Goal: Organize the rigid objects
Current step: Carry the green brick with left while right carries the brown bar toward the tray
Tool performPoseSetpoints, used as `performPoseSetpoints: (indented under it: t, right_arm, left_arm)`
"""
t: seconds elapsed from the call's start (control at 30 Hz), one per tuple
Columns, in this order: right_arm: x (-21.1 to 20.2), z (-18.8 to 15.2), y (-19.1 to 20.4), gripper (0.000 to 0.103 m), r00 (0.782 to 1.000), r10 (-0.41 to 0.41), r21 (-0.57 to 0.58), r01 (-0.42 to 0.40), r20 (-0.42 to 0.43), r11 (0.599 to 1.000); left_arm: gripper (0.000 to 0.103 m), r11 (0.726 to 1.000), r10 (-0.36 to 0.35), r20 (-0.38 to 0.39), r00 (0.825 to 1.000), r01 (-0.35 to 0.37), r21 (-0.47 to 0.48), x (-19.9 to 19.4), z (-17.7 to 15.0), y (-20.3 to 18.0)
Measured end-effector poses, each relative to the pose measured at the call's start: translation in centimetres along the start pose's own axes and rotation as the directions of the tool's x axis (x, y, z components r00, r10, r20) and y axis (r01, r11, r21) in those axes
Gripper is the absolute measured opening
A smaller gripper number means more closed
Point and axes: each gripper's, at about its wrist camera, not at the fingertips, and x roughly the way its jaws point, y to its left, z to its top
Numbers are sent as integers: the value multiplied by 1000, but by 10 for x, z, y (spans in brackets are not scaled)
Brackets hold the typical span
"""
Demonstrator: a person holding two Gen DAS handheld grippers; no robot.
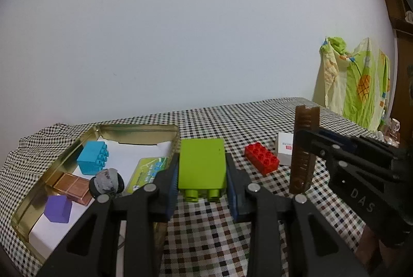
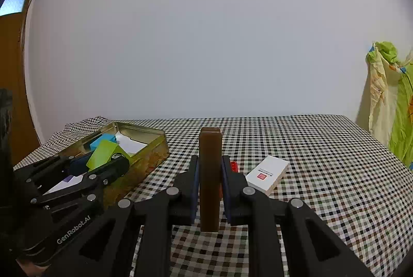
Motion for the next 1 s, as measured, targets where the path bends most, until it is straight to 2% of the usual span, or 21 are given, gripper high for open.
performPoseSetpoints:
  t: [0.37,1.0]
  right_arm:
    - [-6,-2,12,18,1000,22,-15,-22,21,1000]
    - [-13,-2,23,18,997,58,-27,-57,42,998]
  left_arm:
    - [30,999,41,56,998,-39,-30,-15,-4,12]
    - [30,995,83,106,991,-77,-61,-30,-9,25]
